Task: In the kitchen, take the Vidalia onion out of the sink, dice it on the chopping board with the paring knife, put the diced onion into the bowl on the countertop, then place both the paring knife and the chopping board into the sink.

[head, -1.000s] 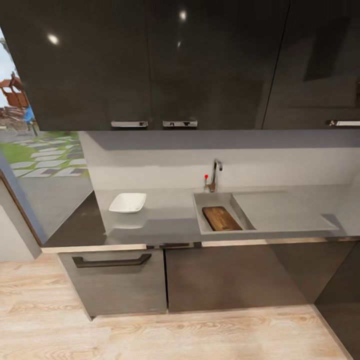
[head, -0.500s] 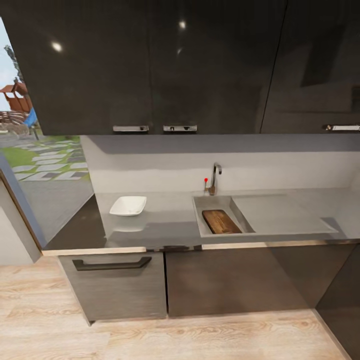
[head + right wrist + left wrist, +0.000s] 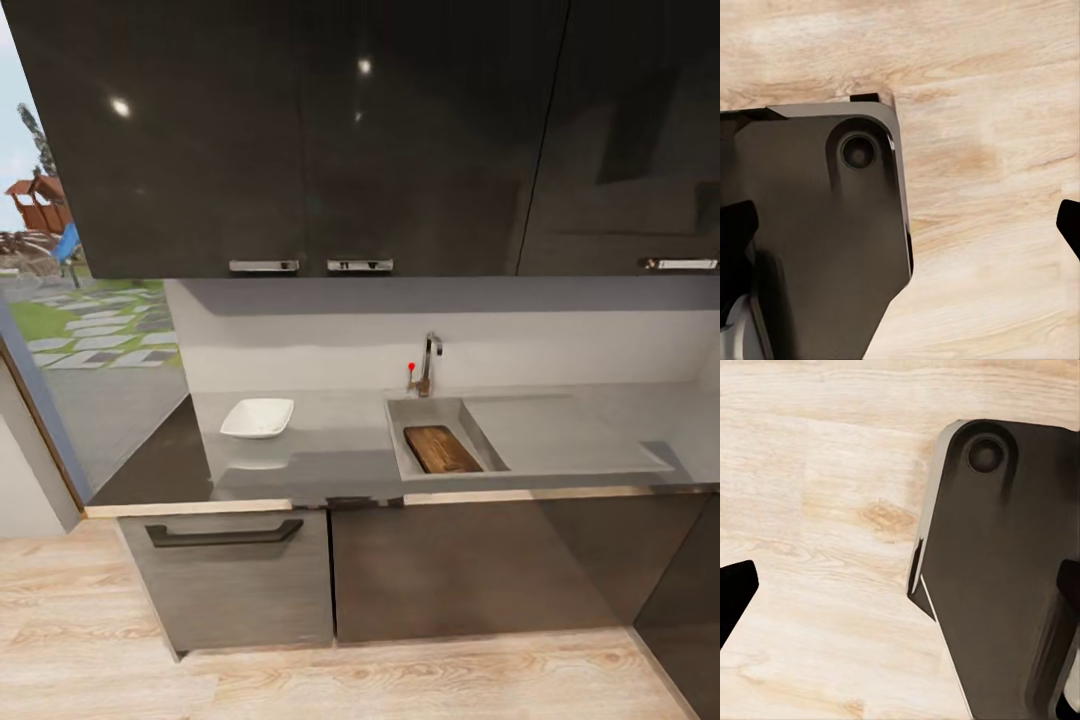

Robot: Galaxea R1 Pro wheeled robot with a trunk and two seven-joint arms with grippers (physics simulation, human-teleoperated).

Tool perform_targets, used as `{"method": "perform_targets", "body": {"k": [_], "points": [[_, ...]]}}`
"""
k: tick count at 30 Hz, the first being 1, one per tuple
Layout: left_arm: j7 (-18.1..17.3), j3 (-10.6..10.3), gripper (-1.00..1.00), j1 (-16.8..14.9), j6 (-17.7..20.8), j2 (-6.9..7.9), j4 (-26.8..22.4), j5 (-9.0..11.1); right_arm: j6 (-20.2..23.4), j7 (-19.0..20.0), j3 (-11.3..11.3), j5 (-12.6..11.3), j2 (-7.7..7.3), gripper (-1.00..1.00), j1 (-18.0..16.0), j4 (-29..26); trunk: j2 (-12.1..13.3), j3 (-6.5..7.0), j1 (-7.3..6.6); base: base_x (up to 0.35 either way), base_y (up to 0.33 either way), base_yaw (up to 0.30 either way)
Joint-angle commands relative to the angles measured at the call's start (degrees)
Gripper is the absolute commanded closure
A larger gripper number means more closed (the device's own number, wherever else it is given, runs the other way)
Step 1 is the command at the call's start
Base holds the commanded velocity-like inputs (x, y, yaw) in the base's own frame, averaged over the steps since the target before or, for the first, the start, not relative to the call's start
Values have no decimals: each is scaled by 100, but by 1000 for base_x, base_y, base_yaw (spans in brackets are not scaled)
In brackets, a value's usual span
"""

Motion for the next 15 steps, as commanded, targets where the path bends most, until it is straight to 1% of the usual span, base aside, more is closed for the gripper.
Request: {"method": "perform_targets", "body": {"k": [1, 4, 11, 15], "points": [[5, -14, -100, 5, -8, -4, -5, 52, -38, -28, 50, -57, -5, -100, -6, -23, -4, 5, 3, 0, 0, 0], [4, -21, -100, 7, -7, -7, 69, 53, -49, -27, 63, -39, -5, -100, -6, -24, -4, 13, 3, 0, 0, 0], [4, -27, -100, 7, -7, 7, 1040, 53, -56, -21, 63, -27, -5, -100, -6, -25, -4, 15, 3, 0, 0, 0], [4, -22, -100, 6, -7, 9, 1115, 47, -56, -20, 62, -27, -5, -100, -6, -25, -4, 15, 3, 0, 0, 0]]}}
